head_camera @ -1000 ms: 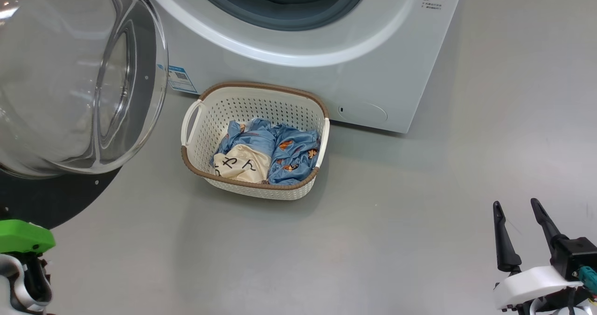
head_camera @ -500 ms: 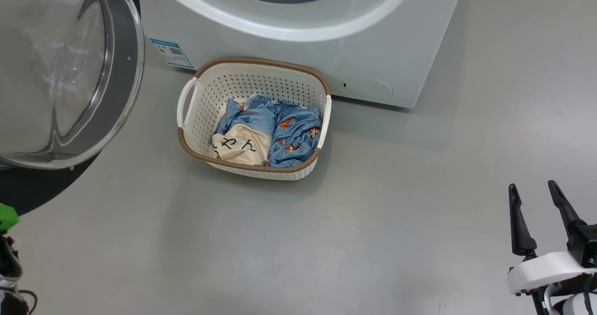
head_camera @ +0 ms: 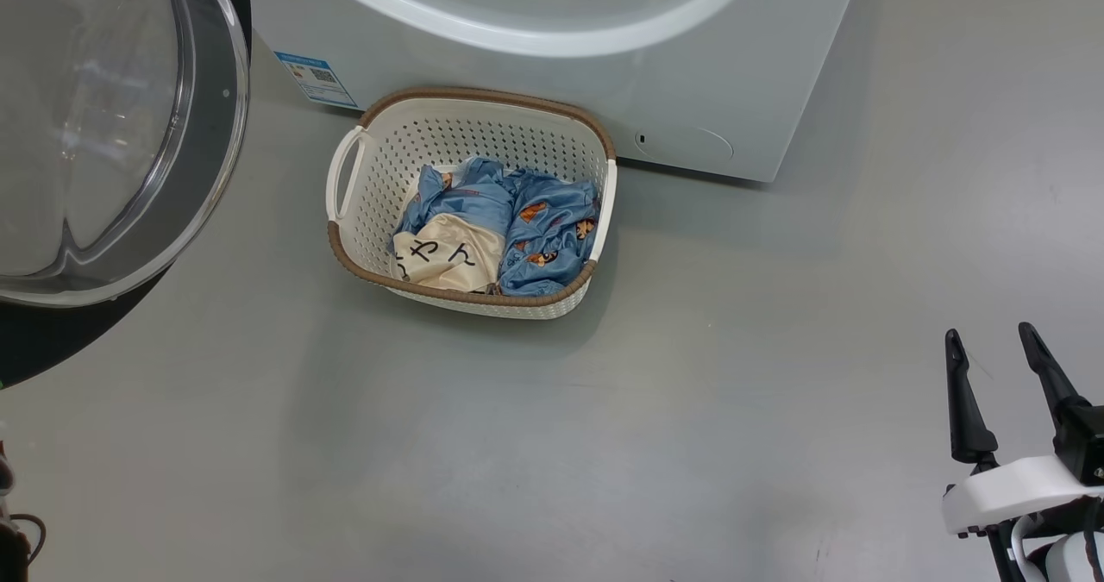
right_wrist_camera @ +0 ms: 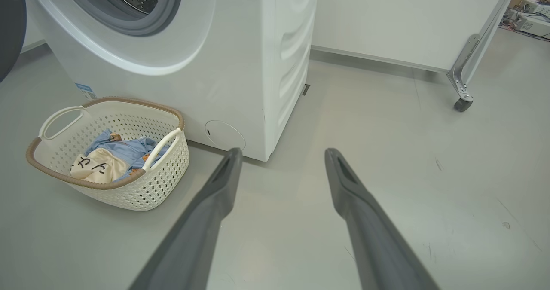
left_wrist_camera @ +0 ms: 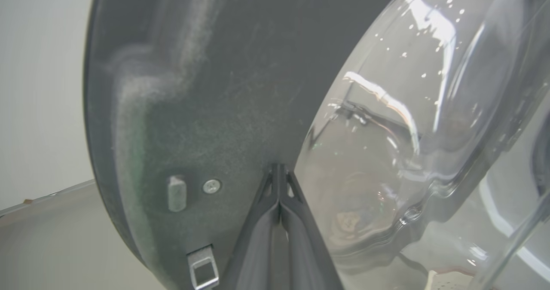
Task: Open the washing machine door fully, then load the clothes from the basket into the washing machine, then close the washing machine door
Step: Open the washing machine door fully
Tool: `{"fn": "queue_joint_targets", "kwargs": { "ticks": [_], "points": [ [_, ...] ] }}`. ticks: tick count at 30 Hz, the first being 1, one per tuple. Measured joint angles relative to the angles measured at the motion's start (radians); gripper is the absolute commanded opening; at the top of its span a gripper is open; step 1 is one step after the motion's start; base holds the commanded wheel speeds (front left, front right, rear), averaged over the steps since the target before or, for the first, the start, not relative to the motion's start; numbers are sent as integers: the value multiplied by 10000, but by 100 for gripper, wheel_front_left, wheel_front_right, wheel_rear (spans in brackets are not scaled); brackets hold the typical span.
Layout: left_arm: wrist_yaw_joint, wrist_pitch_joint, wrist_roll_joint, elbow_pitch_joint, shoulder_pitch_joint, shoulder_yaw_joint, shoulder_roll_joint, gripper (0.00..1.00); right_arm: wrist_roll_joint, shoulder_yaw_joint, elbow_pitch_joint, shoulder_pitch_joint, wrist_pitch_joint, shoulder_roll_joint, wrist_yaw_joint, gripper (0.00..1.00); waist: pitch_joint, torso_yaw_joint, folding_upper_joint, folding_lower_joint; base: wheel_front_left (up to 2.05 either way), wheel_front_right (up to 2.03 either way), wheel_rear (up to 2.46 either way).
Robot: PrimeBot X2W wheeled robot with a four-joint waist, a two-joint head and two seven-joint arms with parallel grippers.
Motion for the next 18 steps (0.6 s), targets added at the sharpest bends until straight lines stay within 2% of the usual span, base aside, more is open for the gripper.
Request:
{"fn": "queue_joint_targets", "kwargs": {
  "ticks": [9, 18],
  "points": [
    [-4, 0, 332, 73, -91, 19, 4, 0, 15, -8, 242, -1, 0, 63, -2, 100, -236, -19, 0, 0, 0, 0, 0],
    [-326, 0, 882, 4, -80, -27, 10, 0, 136, 21, 546, 12, 0, 357, -2, 100, -736, -3, 0, 0, 0, 0, 0]
  ]
}}
